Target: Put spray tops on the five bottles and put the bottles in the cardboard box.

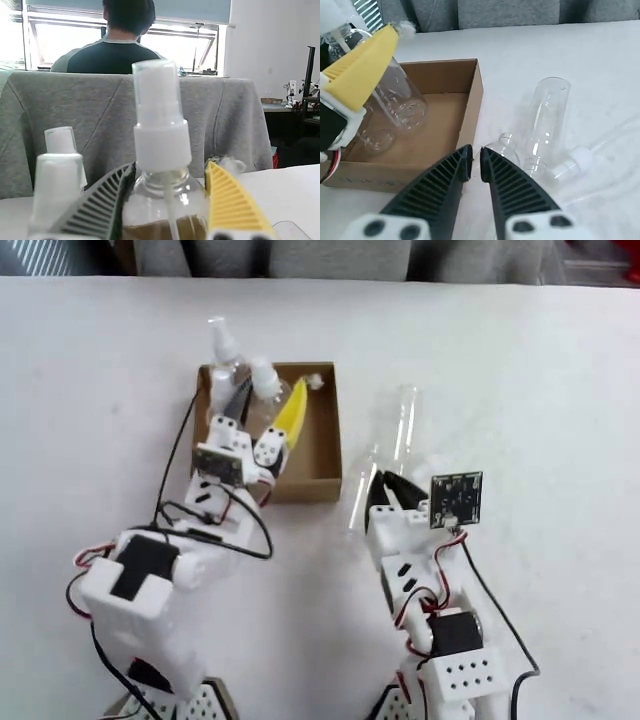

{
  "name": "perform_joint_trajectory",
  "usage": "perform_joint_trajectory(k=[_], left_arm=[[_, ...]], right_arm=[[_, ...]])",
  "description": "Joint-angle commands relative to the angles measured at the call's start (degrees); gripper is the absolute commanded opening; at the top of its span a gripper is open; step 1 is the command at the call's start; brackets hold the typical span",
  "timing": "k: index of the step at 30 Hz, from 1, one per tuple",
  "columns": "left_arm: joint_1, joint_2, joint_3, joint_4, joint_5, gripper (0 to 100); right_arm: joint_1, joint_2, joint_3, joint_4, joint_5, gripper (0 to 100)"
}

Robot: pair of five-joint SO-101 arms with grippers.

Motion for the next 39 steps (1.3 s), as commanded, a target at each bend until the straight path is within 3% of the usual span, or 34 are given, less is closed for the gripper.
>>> perform_joint_trajectory(k=[1,29,39], left_arm=[[-0.1,1.5,-5.5,-1.2,0.6,3],[-2.6,11.3,-19.8,2.1,0.3,3],[-3.9,12.3,-25.0,9.5,0.2,3]], right_arm=[[0.2,-0.7,-0.6,-0.7,0.8,1.7],[-1.9,-0.7,0.3,-0.6,0.8,1.7],[-1.9,-0.7,0.3,-0.6,0.8,1.7]])
